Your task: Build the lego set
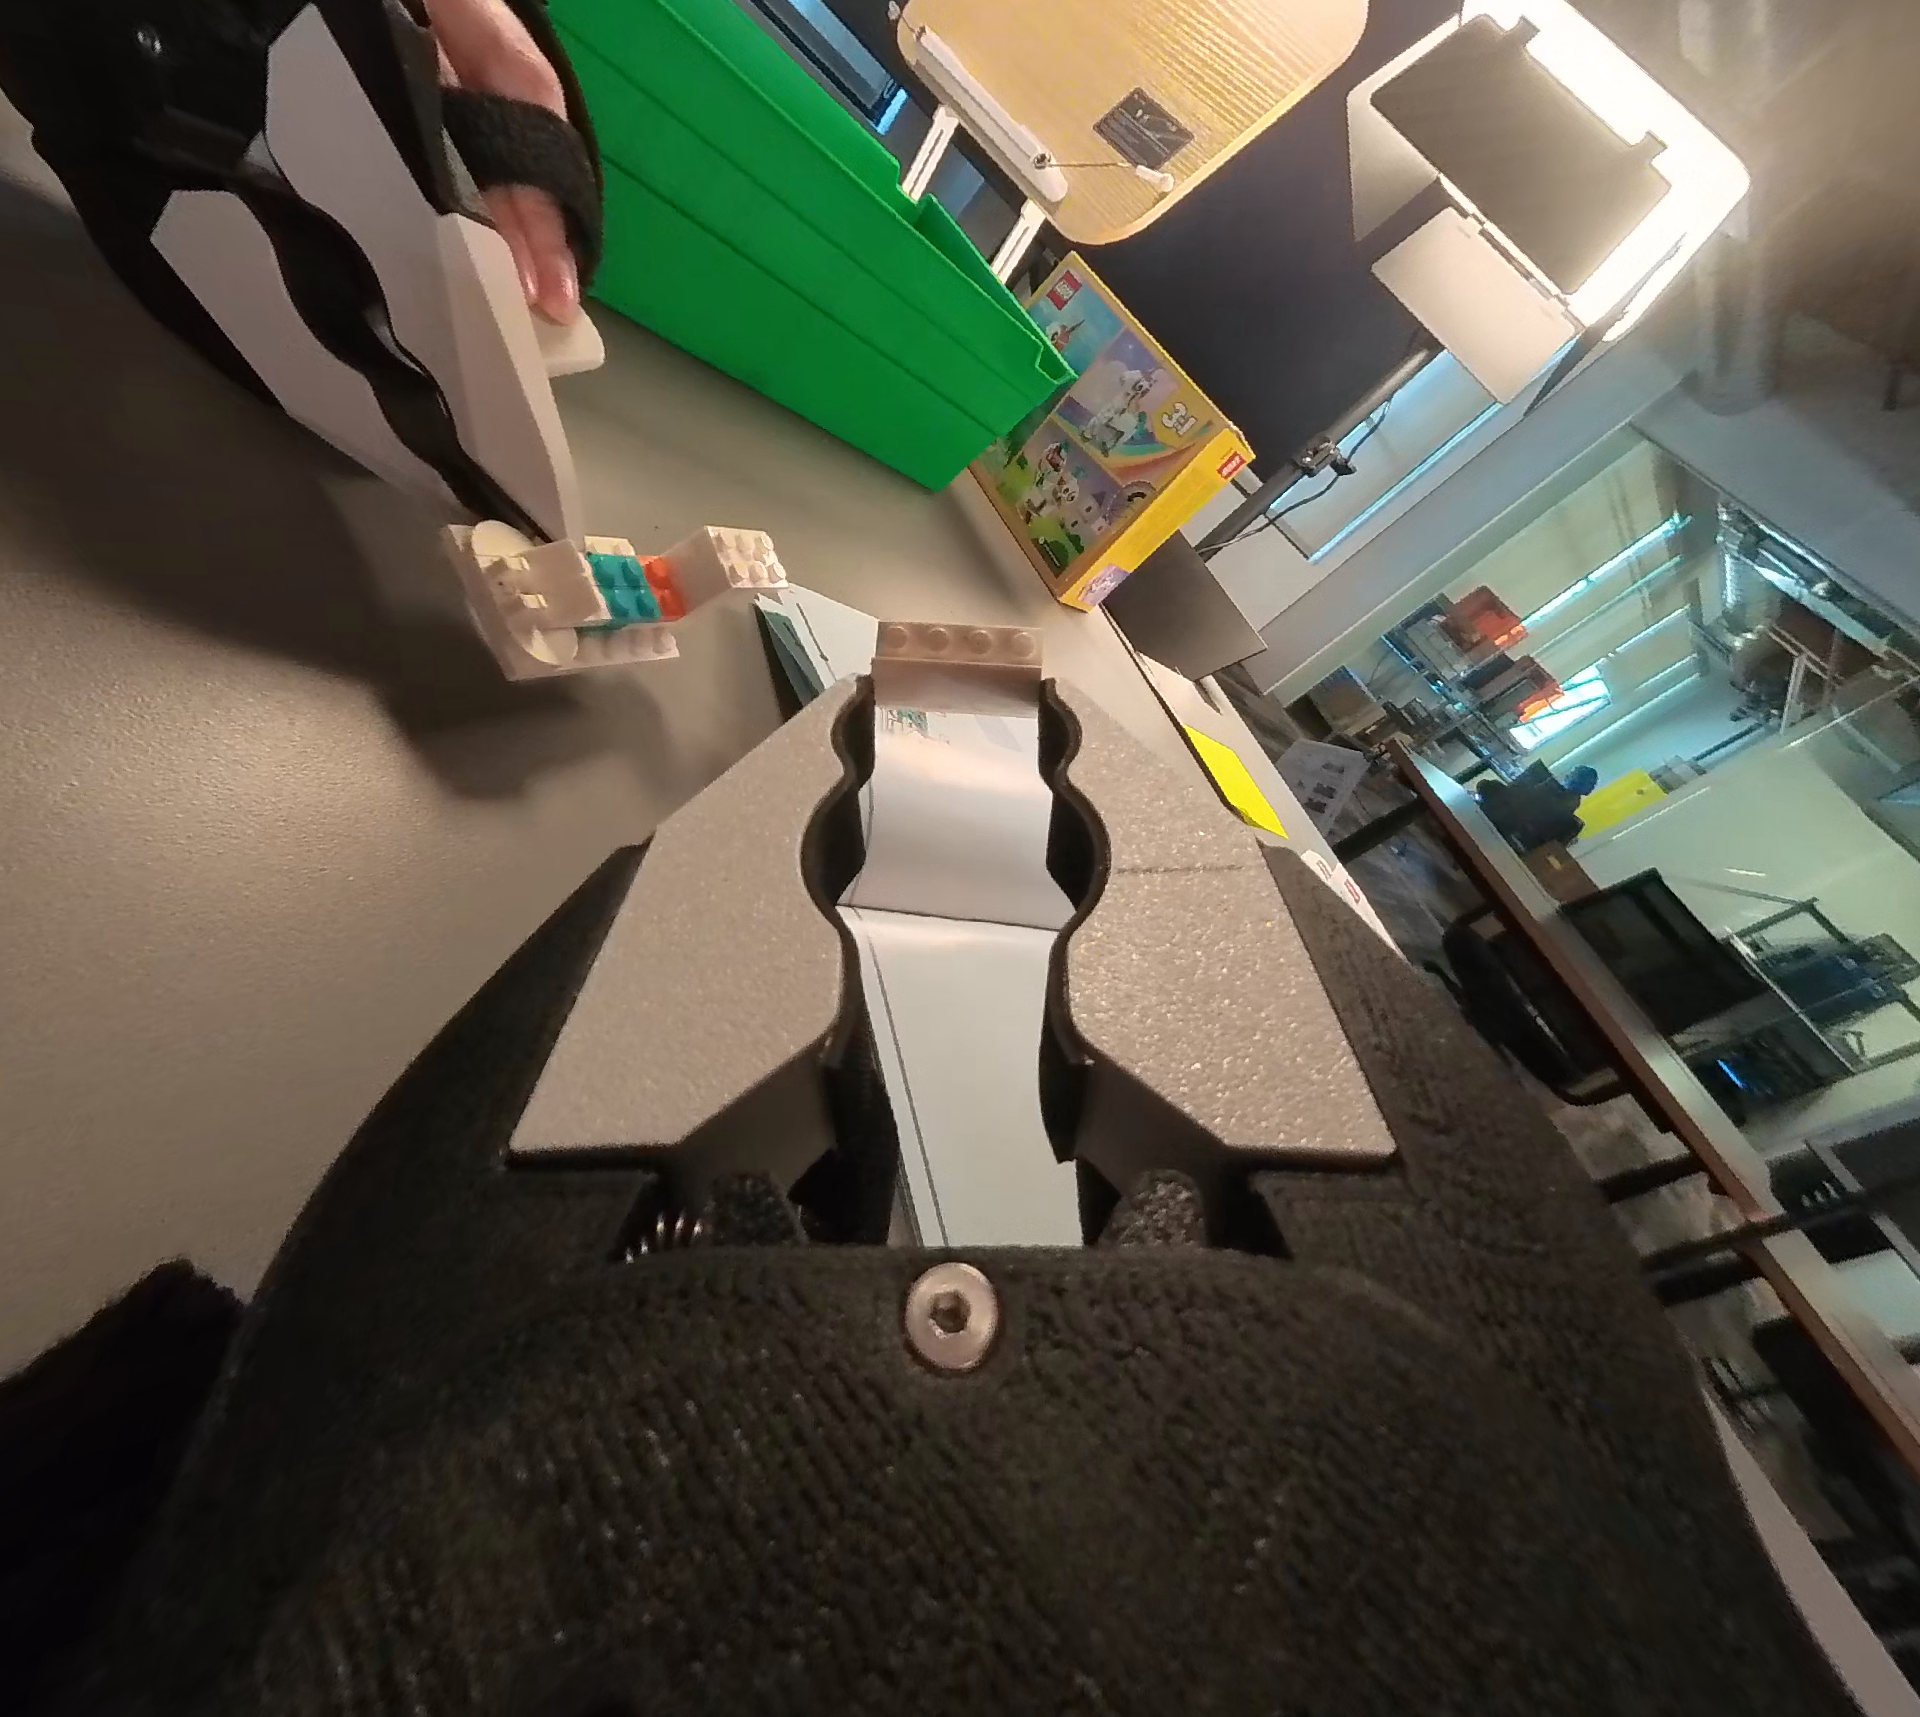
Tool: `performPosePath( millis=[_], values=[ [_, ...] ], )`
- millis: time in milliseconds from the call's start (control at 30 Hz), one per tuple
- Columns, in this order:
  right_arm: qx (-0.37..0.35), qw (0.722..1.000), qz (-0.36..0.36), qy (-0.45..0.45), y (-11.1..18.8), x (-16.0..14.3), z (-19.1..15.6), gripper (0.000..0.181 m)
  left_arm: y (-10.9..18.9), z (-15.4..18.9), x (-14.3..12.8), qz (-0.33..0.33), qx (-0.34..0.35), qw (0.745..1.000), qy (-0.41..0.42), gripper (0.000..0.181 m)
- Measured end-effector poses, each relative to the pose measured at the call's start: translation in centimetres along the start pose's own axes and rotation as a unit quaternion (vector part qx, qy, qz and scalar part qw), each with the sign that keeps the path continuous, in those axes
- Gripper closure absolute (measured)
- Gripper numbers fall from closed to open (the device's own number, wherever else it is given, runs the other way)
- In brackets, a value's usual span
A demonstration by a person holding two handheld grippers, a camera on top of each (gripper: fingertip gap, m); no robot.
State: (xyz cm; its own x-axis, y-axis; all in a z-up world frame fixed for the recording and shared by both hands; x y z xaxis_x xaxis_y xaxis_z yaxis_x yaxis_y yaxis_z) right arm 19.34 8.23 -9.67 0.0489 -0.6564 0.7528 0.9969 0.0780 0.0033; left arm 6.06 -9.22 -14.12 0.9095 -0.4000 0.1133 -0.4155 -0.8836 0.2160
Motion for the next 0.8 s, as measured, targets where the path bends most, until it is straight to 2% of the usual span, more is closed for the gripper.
performPosePath(
  millis=[533,800],
  values=[
    [0.000,1.000,-0.003,0.014,-0.1,0.1,-0.2,0.151,0.1,-0.1,0.1,-0.001,0.001,1.000,-0.004,0.177],
    [0.002,1.000,-0.005,0.017,-0.1,0.0,-0.2,0.151,-0.2,-0.5,-1.0,0.001,0.001,1.000,-0.004,0.178]
  ],
)
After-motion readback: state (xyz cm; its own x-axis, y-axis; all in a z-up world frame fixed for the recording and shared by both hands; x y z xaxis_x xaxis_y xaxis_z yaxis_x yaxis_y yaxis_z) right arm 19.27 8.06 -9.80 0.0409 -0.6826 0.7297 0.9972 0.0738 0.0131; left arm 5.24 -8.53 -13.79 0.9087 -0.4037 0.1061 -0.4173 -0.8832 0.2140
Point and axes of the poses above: each gripper's, where its closed fingertips meet, y back along the fingers, x out of its top, z = x × y across the jaws, the point moved 9 cm from there along y, back along the fingers, and after that the axes turned 4 degrees about z, right-handed, at the moved point
